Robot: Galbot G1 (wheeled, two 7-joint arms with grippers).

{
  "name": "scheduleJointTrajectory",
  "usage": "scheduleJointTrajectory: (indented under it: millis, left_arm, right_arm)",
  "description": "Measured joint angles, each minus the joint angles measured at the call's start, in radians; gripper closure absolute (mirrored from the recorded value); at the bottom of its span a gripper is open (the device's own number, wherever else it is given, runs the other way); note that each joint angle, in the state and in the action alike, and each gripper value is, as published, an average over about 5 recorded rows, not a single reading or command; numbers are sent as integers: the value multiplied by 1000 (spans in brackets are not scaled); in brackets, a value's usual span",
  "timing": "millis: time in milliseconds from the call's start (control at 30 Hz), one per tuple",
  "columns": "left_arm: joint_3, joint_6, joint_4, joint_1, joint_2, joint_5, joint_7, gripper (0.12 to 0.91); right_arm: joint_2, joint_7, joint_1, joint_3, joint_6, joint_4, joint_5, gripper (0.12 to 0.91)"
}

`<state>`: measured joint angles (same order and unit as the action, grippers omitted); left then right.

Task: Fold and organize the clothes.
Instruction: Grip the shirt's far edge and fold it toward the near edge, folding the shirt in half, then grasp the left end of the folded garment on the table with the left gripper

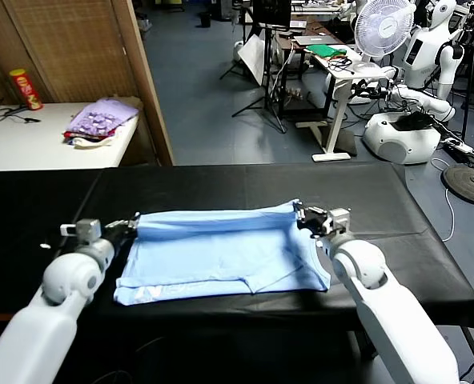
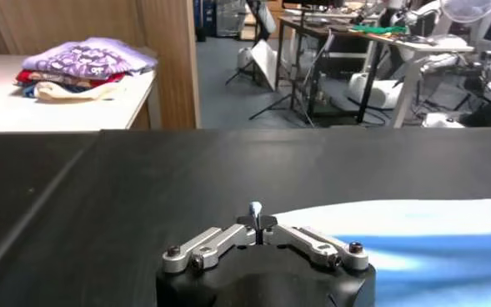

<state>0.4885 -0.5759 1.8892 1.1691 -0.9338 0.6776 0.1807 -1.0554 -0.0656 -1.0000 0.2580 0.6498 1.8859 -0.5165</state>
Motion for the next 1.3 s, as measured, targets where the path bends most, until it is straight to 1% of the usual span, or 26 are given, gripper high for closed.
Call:
scheduleJointTrajectory:
  millis: [133, 267, 333, 367, 433, 467, 500, 567, 600, 667, 700, 733, 800, 833, 900, 933, 1200, 1233, 1300]
  left_arm:
    - [25, 5, 32, 79, 2, -25, -4, 902]
    - [38, 3, 55, 143, -2, -49, -5, 902]
    - [41, -1, 66, 169, -6, -70, -7, 902]
    - [42, -2, 71, 181, -9, -80, -9, 902]
    - [46, -3, 82, 200, -14, -95, -11, 895]
    - [49, -4, 89, 208, -16, -99, -12, 876]
    - [52, -5, 95, 215, -17, -100, -12, 840]
    - [60, -6, 108, 224, -18, -97, -12, 755]
    - [64, -7, 113, 226, -18, -94, -12, 689]
    - [71, -6, 117, 224, -20, -84, -12, 588]
    - [73, -4, 116, 219, -22, -79, -12, 521]
    - [73, -1, 112, 213, -25, -72, -12, 470]
    - [68, 6, 95, 193, -35, -54, -9, 361]
    - [64, 9, 84, 180, -41, -44, -8, 318]
    - [53, 12, 57, 149, -54, -22, -5, 259]
    - [47, 13, 42, 133, -60, -14, -5, 245]
    - [4, 14, -65, 26, -118, 4, -6, 232]
    - [2, 14, -76, 18, -123, 10, -6, 232]
    - [2, 13, -96, 6, -131, 30, -6, 232]
  right_arm:
    - [6, 3, -69, 12, 40, 50, 34, 903]
    - [2, 2, -117, 16, 56, 71, 48, 902]
    - [1, 0, -132, 20, 58, 80, 48, 875]
    - [0, 0, -137, 23, 57, 85, 47, 845]
    - [1, 0, -145, 33, 48, 96, 44, 752]
    - [2, 0, -147, 39, 42, 101, 40, 702]
    - [3, 1, -149, 47, 36, 106, 36, 635]
    - [4, -3, -147, 63, 22, 111, 27, 534]
    - [4, -8, -144, 71, 14, 112, 25, 467]
    - [-2, -23, -135, 81, -5, 105, 27, 370]
    - [-7, -31, -127, 83, -16, 97, 33, 318]
    - [-14, -39, -117, 83, -27, 87, 42, 283]
    - [-29, -49, -95, 78, -45, 58, 61, 242]
    - [-37, -52, -83, 75, -53, 41, 71, 234]
    - [-54, -54, -60, 66, -65, 3, 85, 229]
    - [-62, -54, -48, 61, -70, -17, 90, 228]
    - [-121, -54, 18, 33, -79, -156, 98, 234]
    - [-128, -54, 21, 33, -80, -168, 97, 252]
    - [-140, -54, 25, 32, -82, -189, 96, 320]
